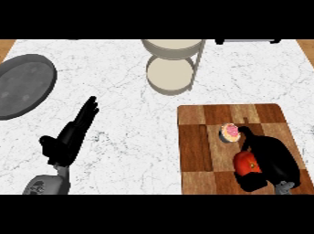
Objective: Pick the tomato from the cutting board and place it in the tiered basket
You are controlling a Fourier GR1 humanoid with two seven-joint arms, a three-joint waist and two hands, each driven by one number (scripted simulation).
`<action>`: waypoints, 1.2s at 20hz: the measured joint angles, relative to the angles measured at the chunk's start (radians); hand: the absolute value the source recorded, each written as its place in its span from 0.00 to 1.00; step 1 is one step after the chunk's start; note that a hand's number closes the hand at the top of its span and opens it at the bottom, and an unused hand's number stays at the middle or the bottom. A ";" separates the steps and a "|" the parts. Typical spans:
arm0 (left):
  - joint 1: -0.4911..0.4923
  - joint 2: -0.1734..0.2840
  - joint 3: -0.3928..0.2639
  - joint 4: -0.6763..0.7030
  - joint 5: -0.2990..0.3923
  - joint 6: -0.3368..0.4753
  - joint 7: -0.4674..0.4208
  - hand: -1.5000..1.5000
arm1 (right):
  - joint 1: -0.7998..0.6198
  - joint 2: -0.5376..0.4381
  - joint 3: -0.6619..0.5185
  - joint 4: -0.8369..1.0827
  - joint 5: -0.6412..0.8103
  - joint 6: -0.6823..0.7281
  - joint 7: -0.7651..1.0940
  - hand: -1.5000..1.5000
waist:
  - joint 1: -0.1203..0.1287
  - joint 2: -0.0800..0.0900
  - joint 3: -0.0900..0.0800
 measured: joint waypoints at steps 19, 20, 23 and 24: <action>-0.004 0.011 -0.002 -0.019 0.000 -0.012 0.020 0.50 | 0.015 0.297 0.137 -0.447 0.509 -0.336 0.780 1.00 | 0.018 0.000 0.001; -0.002 0.012 -0.002 -0.027 0.004 -0.017 0.024 0.50 | -0.013 0.298 0.164 -0.455 0.543 -0.331 0.795 1.00 | 0.025 0.000 0.001; -0.014 -0.004 -0.020 -0.035 -0.008 -0.007 0.038 0.50 | -0.122 0.300 0.188 -0.464 0.595 -0.304 0.822 1.00 | 0.038 0.004 0.001; -0.021 -0.005 -0.020 -0.032 -0.006 -0.008 0.041 0.50 | -0.162 0.300 0.178 -0.460 0.598 -0.292 0.827 1.00 | 0.041 0.006 0.001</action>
